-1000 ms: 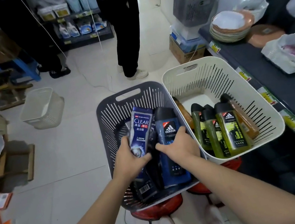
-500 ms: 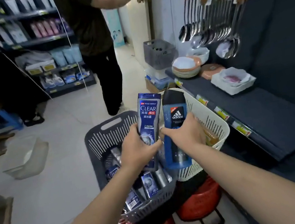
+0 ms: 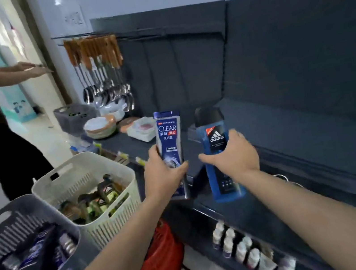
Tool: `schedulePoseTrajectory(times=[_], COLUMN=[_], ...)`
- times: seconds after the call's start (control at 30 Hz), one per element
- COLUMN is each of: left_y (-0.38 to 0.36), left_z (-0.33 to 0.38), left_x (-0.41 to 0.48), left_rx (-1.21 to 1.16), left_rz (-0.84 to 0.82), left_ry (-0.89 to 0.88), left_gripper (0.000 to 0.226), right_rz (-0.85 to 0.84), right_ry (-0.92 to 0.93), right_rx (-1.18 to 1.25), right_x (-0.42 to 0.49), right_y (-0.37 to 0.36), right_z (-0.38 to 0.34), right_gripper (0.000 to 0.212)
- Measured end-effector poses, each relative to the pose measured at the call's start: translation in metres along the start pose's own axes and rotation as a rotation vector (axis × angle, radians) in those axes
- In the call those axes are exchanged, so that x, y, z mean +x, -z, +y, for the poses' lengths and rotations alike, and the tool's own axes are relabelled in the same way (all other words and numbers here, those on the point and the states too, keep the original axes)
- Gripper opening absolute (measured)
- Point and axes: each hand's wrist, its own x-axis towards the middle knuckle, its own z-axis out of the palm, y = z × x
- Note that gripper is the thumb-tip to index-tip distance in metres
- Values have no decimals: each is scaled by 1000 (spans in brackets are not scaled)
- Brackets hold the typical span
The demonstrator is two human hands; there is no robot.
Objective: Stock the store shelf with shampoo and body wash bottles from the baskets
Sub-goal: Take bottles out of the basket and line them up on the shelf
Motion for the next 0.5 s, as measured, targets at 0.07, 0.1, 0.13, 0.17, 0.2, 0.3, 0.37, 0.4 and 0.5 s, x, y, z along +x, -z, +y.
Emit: schedulePoseTrajectory(times=[0.07,0.1,0.13,0.17,0.2,0.3,0.37,0.4,0.5], left_y=[-39,-57,-75,-91,-107,-154,-183,-197,-236], left_z=[29,44,59,73,87,121,140,149,174], left_x=[-8,-12,-16,-19,-23,-31,-35,-38,-40], left_rx=[-24,-47,-67,-87,-101,-130,-130,-116,-47], left_rz=[-56,-94,-132,-170,-209,-299,-339,-355,-355], left_ry=[-39,-58,-80,-101,-121,-170,-217,-242,-323], left_gripper=[68,66,64,63,61,56,54,55,58], right_rz=[80,123,163,201,243,369,444,477,574], right_ry=[-61,-94,-125,-158,-192,-300,-363,-390,-450], right_rx=[3,6,6,5,5,14,12,8,-9], right_x=[-1,-1,-2,-3,-5,-9,-12,-13,-14], right_y=[38,57,75,92,109,154,179,191,222], right_z=[37,54,71,86,100,142,167,179,211], right_gripper=[67,66,65,64,63,65,65,64,62])
